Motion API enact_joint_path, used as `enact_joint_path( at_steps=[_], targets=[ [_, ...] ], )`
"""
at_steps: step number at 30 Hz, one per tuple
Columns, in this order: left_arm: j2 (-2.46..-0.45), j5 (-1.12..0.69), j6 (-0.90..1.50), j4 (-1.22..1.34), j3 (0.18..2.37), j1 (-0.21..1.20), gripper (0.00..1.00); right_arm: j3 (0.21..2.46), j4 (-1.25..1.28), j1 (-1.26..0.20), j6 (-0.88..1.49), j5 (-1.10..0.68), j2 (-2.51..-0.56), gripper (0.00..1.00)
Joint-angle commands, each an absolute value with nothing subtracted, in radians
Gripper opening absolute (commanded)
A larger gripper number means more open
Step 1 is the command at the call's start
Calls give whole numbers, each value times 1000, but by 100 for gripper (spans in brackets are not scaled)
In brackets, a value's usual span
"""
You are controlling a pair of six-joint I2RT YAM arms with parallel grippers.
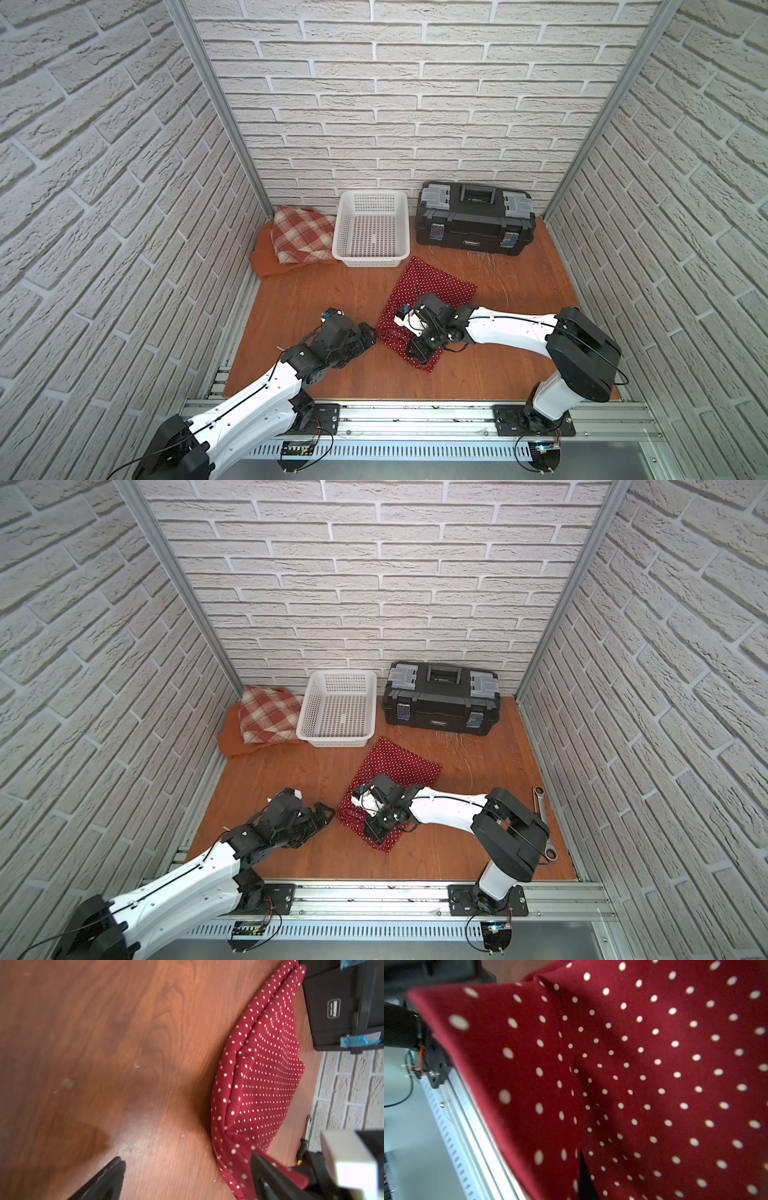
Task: Roll up the skirts
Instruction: Roll the skirt at the center of the board.
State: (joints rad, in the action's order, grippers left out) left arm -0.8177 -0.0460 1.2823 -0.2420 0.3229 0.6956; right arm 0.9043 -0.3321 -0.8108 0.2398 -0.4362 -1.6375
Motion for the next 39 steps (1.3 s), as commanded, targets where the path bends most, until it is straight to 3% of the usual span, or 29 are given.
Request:
enact_joint_path(
  at_steps=[1,10,31,39],
  targets=[
    [-839,-41,1225,-187,354,718,95,951,-292,-755,252,-606,-1666,3],
    [-962,-20,1146,-64,375,759,77,994,-288,-674,258,-742,-1837,5],
    [-1388,63,1026,115,503,762,66,956,-254,-631,278,-759,-1912,9],
    [-1454,59,989,115,517,747,40,942,-304,-629,296,-704,-1852,27]
  ],
)
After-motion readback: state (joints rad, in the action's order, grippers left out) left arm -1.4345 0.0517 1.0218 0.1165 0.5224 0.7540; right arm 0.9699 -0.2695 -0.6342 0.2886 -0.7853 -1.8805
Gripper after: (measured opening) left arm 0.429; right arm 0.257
